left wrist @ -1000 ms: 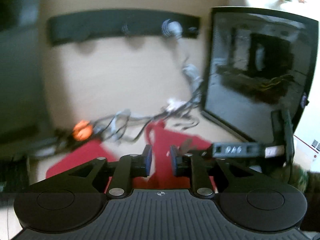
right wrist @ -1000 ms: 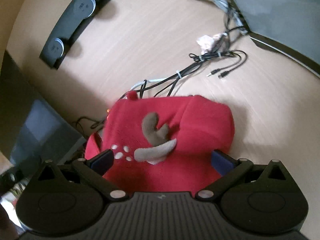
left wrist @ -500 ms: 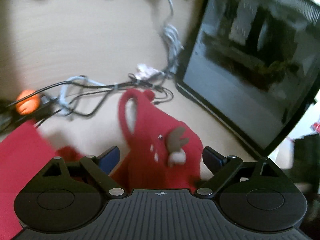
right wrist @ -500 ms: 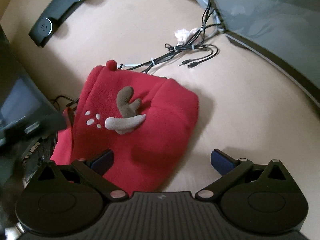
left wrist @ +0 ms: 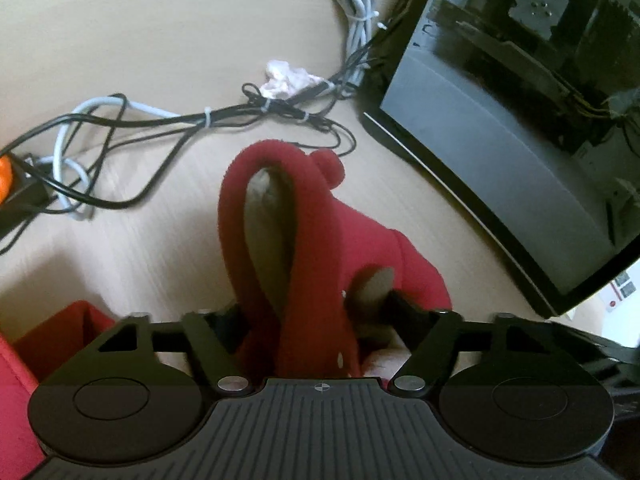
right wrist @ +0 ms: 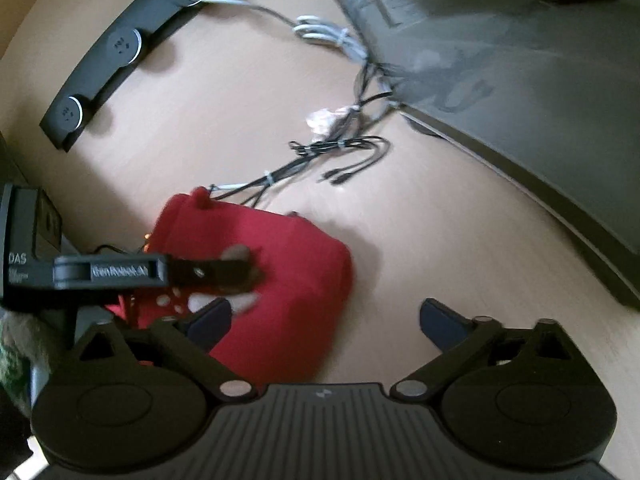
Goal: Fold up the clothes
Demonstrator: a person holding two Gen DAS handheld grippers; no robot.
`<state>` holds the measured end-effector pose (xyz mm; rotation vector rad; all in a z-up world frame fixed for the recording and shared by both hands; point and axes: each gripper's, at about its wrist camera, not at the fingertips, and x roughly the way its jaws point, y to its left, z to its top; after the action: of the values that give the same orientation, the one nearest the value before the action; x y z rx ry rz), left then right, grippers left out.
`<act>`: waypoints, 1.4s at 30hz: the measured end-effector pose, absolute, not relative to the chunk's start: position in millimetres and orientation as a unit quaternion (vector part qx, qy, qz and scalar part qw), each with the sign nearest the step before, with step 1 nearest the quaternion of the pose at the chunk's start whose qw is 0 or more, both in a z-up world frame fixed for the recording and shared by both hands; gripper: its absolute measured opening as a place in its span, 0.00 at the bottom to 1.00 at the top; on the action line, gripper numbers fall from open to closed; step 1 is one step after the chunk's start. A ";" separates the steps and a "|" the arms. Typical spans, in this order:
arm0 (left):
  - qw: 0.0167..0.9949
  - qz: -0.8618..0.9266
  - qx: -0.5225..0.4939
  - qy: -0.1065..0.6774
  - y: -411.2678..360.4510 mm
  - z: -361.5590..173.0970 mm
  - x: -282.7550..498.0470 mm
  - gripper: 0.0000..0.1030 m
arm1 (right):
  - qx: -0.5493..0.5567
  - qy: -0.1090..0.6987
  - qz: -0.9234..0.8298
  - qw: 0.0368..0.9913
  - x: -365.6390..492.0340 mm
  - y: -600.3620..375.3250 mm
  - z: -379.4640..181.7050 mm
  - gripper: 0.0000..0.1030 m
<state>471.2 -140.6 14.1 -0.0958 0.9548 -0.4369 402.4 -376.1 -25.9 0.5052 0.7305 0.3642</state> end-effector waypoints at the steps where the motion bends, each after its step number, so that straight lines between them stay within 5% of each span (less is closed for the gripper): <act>1: 0.862 -0.213 -0.050 0.457 -140.2 14.9 471.5 0.53 | 0.251 0.354 0.185 0.882 408.1 -373.0 -27.5 0.80; 4: 0.858 -0.224 -0.061 0.458 -138.6 20.0 471.5 0.39 | 0.274 0.369 0.193 0.867 426.9 -365.0 -36.2 0.66; 10: 0.860 -0.240 -0.089 0.442 -133.4 37.0 452.8 0.29 | 0.295 0.376 0.185 0.859 444.5 -360.5 -46.0 0.67; 14: 0.863 -0.249 -0.100 0.427 -129.7 50.1 434.9 0.29 | 0.315 0.373 0.189 0.852 445.7 -356.1 -52.0 0.79; 23: 0.878 -0.268 -0.127 0.376 -106.9 89.7 381.7 0.29 | 0.349 0.321 0.277 0.836 420.3 -355.8 -23.7 0.74; 31: 0.907 -0.220 -0.139 0.330 -56.5 115.1 303.7 0.31 | 0.219 0.248 0.403 0.853 391.2 -290.7 46.5 0.80; 38: 0.905 -0.048 -0.239 0.348 22.8 65.2 225.0 0.31 | 0.135 0.301 0.534 0.779 394.6 -175.9 48.0 0.80; 42: 0.878 0.026 -0.316 0.360 58.2 36.9 188.5 0.49 | 0.074 0.334 0.568 0.748 389.2 -119.6 34.4 0.80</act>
<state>188.5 58.2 36.9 -0.6591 0.7502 0.0539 389.2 -119.6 34.4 0.1621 0.7309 1.2433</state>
